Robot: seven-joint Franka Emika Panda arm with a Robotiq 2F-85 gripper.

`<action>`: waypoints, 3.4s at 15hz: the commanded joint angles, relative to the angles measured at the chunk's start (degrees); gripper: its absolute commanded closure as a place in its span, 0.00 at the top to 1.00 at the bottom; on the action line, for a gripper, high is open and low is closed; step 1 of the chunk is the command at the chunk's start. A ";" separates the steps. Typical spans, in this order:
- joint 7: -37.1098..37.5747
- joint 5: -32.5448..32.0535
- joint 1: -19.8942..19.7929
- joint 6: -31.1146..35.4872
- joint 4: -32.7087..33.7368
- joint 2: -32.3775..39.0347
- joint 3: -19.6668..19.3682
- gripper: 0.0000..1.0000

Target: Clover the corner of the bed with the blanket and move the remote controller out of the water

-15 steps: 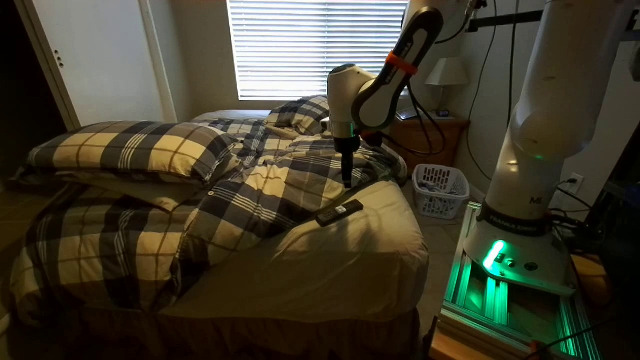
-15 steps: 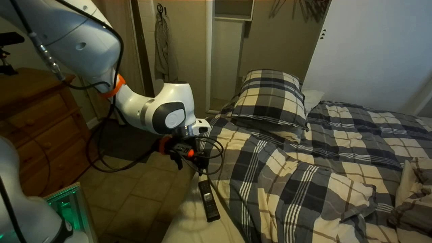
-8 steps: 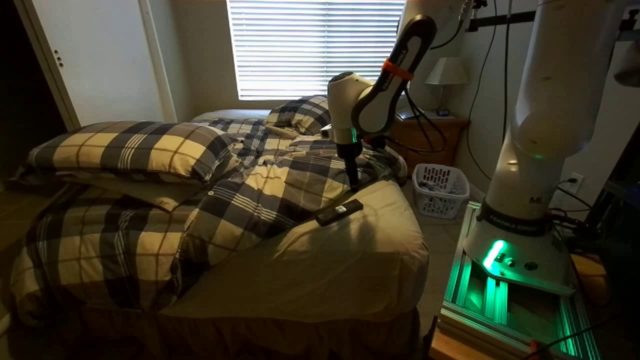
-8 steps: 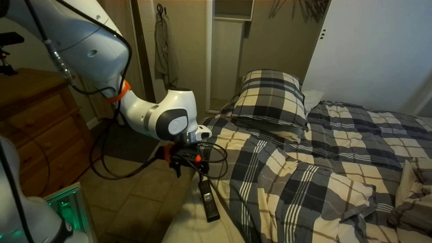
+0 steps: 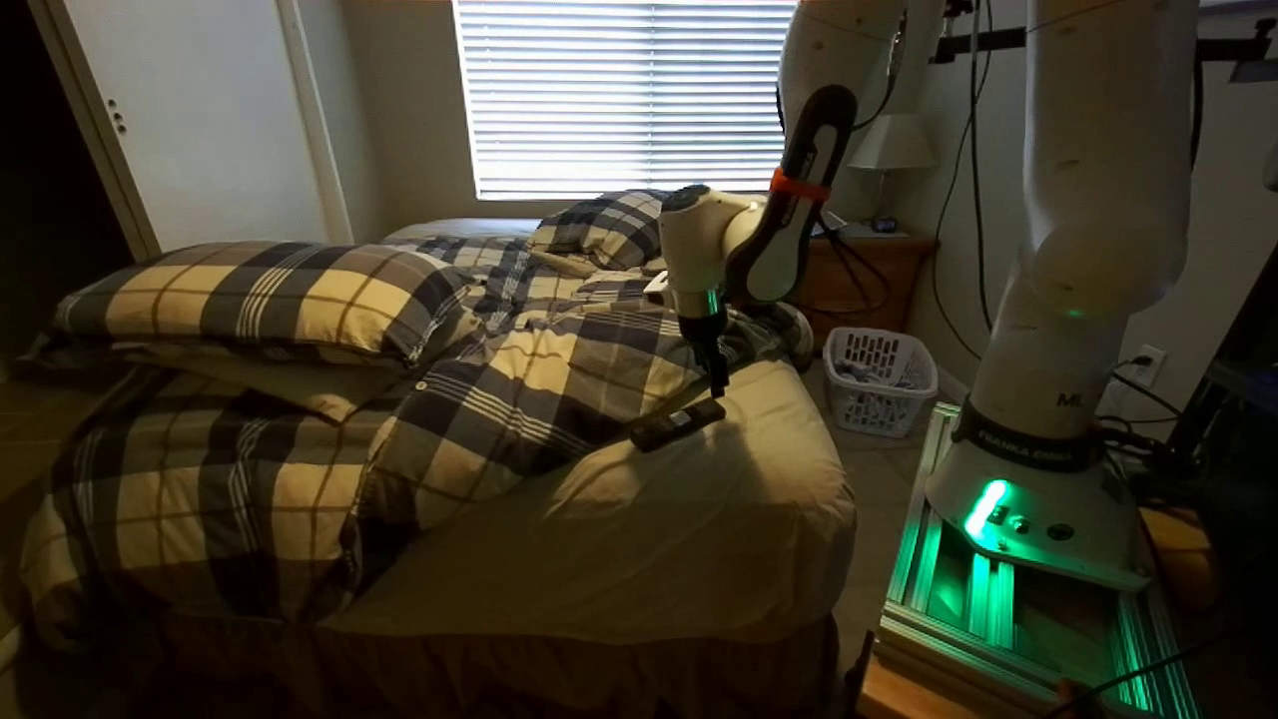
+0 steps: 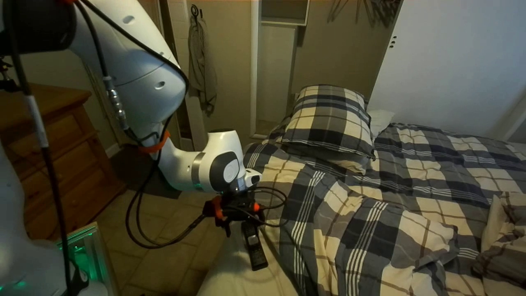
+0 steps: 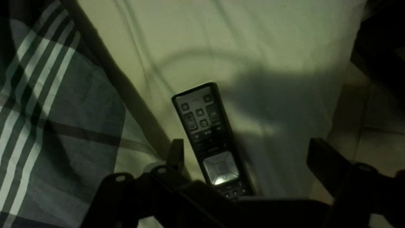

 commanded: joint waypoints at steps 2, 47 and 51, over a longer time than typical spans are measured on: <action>9.93 -13.42 1.91 10.02 4.66 7.20 -5.13 1.00; 10.44 -12.48 2.29 2.00 -5.24 -5.62 -8.39 0.34; 8.26 -12.07 0.50 7.15 -4.27 -4.71 -8.93 0.98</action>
